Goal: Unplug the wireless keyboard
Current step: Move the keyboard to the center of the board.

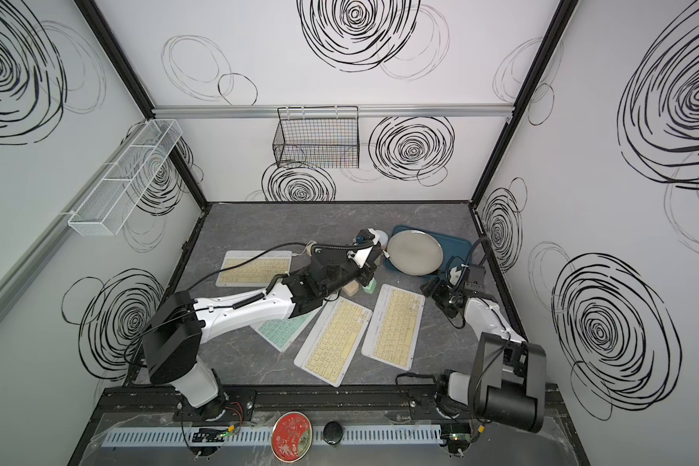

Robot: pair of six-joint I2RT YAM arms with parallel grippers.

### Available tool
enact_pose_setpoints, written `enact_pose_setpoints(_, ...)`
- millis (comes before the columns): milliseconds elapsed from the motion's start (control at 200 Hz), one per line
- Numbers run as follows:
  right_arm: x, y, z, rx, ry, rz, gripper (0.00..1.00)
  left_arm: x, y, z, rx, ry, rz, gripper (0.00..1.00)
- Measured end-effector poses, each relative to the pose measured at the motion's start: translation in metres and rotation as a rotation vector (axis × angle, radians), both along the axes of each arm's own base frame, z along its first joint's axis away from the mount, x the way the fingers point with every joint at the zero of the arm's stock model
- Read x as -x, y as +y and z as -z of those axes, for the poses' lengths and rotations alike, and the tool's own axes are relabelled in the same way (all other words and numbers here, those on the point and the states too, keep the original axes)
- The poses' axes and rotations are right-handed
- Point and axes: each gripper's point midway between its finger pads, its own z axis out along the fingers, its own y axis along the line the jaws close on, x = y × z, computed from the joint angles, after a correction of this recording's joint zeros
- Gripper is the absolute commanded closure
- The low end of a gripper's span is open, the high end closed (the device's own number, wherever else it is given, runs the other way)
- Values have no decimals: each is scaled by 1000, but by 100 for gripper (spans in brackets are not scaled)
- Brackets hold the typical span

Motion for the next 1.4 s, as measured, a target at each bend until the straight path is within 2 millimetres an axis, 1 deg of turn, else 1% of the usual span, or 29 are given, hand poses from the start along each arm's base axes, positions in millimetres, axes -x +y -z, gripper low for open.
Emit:
enact_pose_setpoints(55, -2, 13, -6, 58, -17, -43, 22, -5, 1, 2, 5, -2, -10, 100)
enact_pose_setpoints(80, -2, 22, -8, 83, -23, -72, 22, -7, 2, 3, 5, -2, -15, 100)
enact_pose_setpoints(125, -3, 42, -13, 113, -36, -127, 23, -12, 3, 7, 5, 1, -24, 100)
enact_pose_setpoints(170, -2, 66, -17, 132, -48, -189, 25, -18, 5, 11, 6, 5, -37, 100)
enact_pose_setpoints(260, 3, 104, -21, 155, -75, -279, 26, -32, 11, 20, 9, 13, -64, 100)
enact_pose_setpoints(280, 6, 113, -20, 162, -78, -304, 26, -35, 13, 22, 11, 15, -70, 100)
enact_pose_setpoints(320, 11, 126, -17, 178, -76, -335, 27, -42, 15, 26, 14, 18, -83, 100)
enact_pose_setpoints(385, 21, 148, -7, 214, -54, -390, 30, -50, 19, 32, 18, 22, -95, 100)
enact_pose_setpoints(445, 26, 163, 5, 255, -27, -427, 32, -56, 21, 37, 20, 25, -103, 100)
enact_pose_setpoints(515, 32, 175, 19, 303, 7, -455, 32, -61, 22, 42, 22, 29, -109, 100)
enact_pose_setpoints(620, 37, 176, 39, 374, 50, -463, 31, -67, 21, 51, 17, 38, -115, 100)
enact_pose_setpoints(645, 36, 178, 38, 377, 39, -458, 31, -68, 21, 53, 17, 41, -117, 100)
enact_pose_setpoints(740, 32, 178, 39, 396, 31, -437, 32, -74, 20, 58, 15, 50, -125, 100)
enact_pose_setpoints(851, 27, 175, 42, 438, 31, -407, 38, -83, 20, 59, 22, 53, -136, 100)
enact_pose_setpoints(1011, 21, 165, 44, 506, 33, -361, 43, -92, 15, 66, 23, 59, -136, 100)
enact_pose_setpoints(1096, 24, 155, 46, 537, 48, -341, 44, -95, 11, 72, 21, 66, -133, 100)
enact_pose_setpoints(1256, 37, 137, 50, 593, 91, -326, 44, -99, 6, 84, 15, 88, -133, 100)
enact_pose_setpoints(1401, 41, 132, 51, 600, 95, -319, 44, -100, 6, 83, 21, 87, -135, 100)
